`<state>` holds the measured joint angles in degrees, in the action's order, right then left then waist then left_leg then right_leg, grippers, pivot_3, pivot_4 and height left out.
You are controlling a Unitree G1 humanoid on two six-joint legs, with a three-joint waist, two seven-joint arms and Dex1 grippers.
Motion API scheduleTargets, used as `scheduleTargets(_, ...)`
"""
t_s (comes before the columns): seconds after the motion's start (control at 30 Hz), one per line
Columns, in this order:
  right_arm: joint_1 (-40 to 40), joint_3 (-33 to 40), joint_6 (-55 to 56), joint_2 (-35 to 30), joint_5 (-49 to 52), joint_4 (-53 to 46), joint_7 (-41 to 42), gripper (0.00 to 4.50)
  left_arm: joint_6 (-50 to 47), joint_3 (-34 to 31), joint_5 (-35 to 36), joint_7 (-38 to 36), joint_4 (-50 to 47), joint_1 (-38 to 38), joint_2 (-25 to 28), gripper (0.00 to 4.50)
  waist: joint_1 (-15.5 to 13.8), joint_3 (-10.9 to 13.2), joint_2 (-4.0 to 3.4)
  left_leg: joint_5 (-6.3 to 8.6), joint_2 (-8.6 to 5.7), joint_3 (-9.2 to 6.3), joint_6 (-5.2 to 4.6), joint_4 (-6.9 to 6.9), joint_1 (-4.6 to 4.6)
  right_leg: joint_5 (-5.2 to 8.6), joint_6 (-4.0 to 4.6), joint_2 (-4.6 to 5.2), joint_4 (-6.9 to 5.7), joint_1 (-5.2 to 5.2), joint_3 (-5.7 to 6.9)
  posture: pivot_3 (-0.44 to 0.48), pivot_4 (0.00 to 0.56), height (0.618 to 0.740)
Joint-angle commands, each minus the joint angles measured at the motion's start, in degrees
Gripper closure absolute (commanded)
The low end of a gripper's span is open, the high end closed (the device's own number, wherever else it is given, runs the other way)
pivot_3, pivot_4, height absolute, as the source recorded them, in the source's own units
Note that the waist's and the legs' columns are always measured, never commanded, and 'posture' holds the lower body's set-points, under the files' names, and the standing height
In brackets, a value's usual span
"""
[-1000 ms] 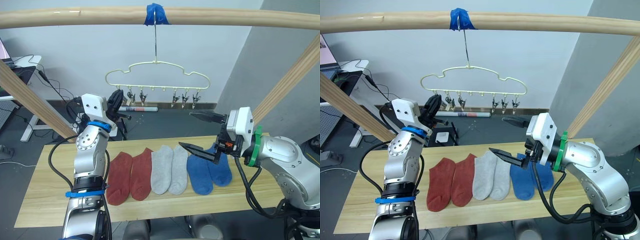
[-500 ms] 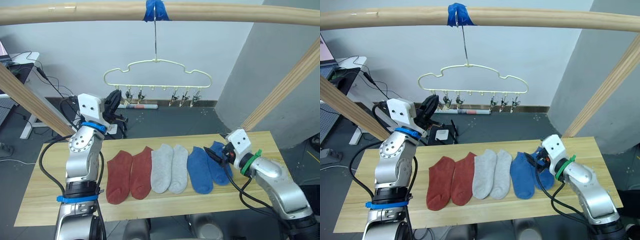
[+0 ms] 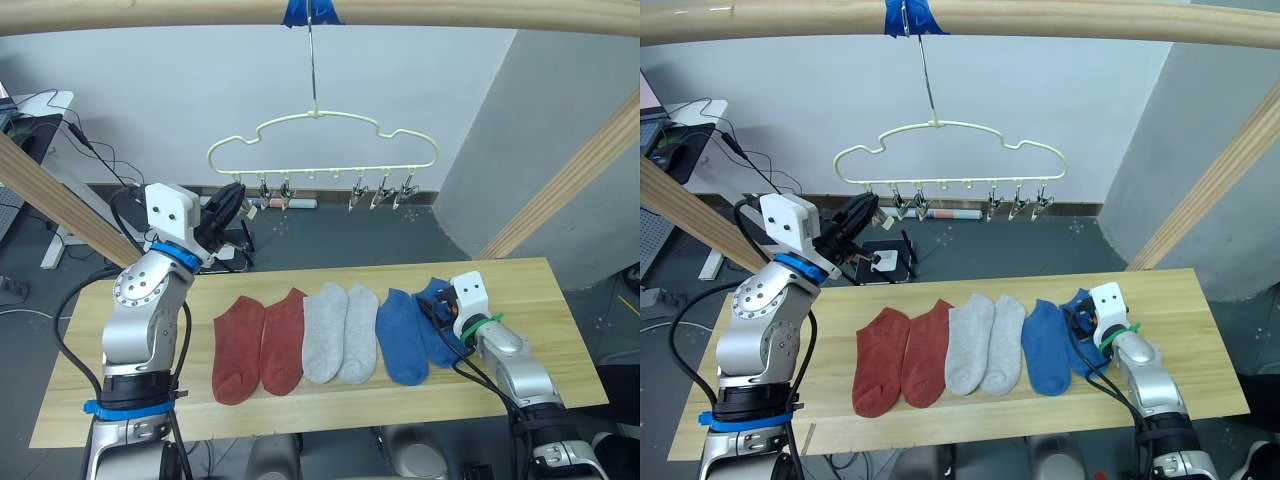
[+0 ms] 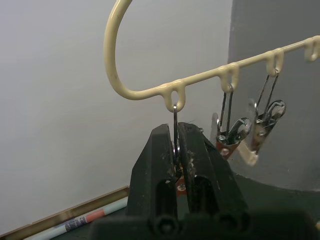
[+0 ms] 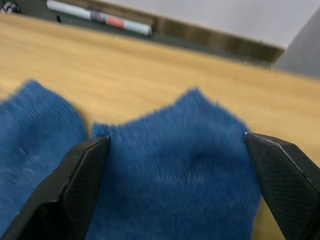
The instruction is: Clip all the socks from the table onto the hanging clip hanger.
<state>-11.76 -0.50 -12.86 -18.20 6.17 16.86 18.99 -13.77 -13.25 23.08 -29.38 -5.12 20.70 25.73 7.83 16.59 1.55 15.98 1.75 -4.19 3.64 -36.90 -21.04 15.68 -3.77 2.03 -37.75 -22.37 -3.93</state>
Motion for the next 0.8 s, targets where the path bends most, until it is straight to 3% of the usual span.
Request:
scheduleTargets(0.03,0.73,1.31,-0.86,0.63,0.89,1.83,0.65,0.17,-0.70,-0.99,0.76,-0.21,-1.07,0.52,0.98,4.50,-0.01,0.00,0.00,0.00,0.00,0.00,0.00,-0.01,0.00,0.00,0.00,0.00,0.00,0.00,0.00,-0.134,0.300,0.733)
scheduleTargets(0.1,0.98,1.64,-1.04,0.88,1.02,1.78,0.96,0.58,-0.90,-0.88,0.80,-0.25,-0.92,0.69,0.99,4.50,-0.01,0.00,0.00,0.00,0.00,-0.01,0.00,-0.02,0.01,0.00,0.00,0.00,-0.02,0.00,0.01,-0.134,0.300,0.733)
scheduleTargets(0.33,2.39,1.68,-1.05,0.81,0.53,-0.02,1.81,3.08,-1.14,-0.61,1.07,-0.68,-0.23,0.81,1.12,4.50,-0.01,0.00,0.00,0.00,0.00,-0.01,0.01,-0.01,0.01,0.00,-0.01,0.00,-0.02,0.00,0.01,-0.148,0.301,0.733)
scheduleTargets(0.47,3.81,-1.38,1.99,-1.70,-1.55,-6.69,5.68,4.48,-2.09,-0.45,1.93,-1.63,-0.16,1.24,1.20,4.50,-0.05,0.06,-0.02,0.01,0.00,0.00,0.02,-0.01,0.01,0.01,-0.02,0.00,0.00,0.00,0.01,-0.146,0.305,0.733)
scheduleTargets(0.63,1.37,-9.93,4.36,-5.36,-5.59,-20.39,12.68,4.48,-3.32,-0.52,2.91,-2.73,-0.38,1.54,1.41,4.50,0.34,0.65,-0.06,0.01,0.00,0.06,0.03,0.00,-0.02,0.11,-0.19,-0.02,-0.05,-0.14,-0.07,-0.148,0.307,0.733)
scheduleTargets(0.8,-6.83,-15.95,3.56,-3.43,-7.57,-23.23,16.13,4.48,-4.50,-0.53,3.65,-3.31,-0.67,1.80,1.69,4.50,0.04,0.76,0.04,-0.01,0.03,-0.02,0.06,-0.05,-0.29,0.03,-0.06,-0.06,-0.19,-0.44,-0.02,-0.150,0.302,0.733)
